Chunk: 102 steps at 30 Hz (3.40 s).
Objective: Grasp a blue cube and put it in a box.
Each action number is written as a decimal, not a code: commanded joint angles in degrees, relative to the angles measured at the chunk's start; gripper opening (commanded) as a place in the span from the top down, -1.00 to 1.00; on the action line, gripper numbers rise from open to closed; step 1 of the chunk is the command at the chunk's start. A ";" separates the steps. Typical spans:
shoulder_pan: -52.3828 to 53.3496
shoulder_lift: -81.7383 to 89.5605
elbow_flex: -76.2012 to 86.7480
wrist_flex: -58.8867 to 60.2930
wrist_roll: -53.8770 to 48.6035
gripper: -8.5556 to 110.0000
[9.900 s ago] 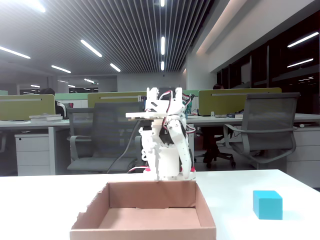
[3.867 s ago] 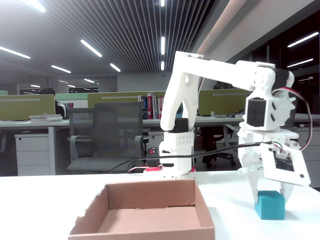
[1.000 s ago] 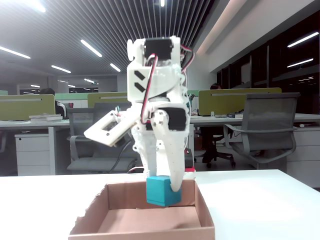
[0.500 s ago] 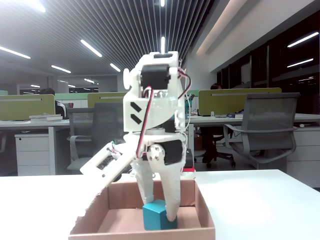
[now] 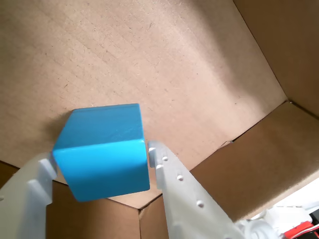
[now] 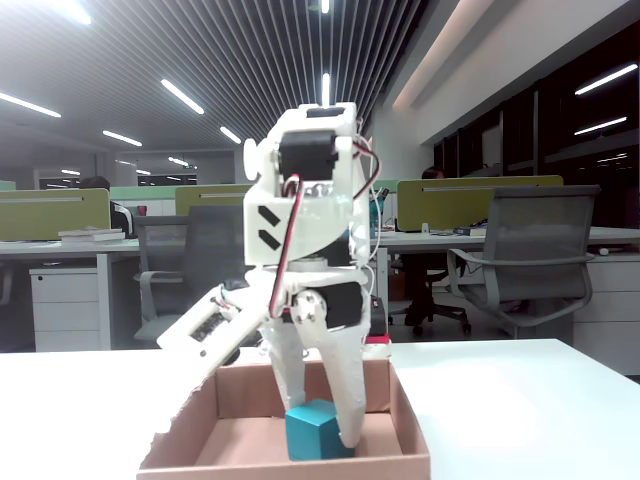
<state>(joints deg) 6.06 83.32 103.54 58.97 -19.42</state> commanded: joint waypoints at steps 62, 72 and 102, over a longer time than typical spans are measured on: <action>5.19 96.86 44.74 18.63 -31.38 0.43; 3.60 99.05 54.23 15.12 -31.11 0.46; -2.55 99.14 66.71 7.29 -26.63 0.52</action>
<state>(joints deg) 3.87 182.02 170.51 66.36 -46.23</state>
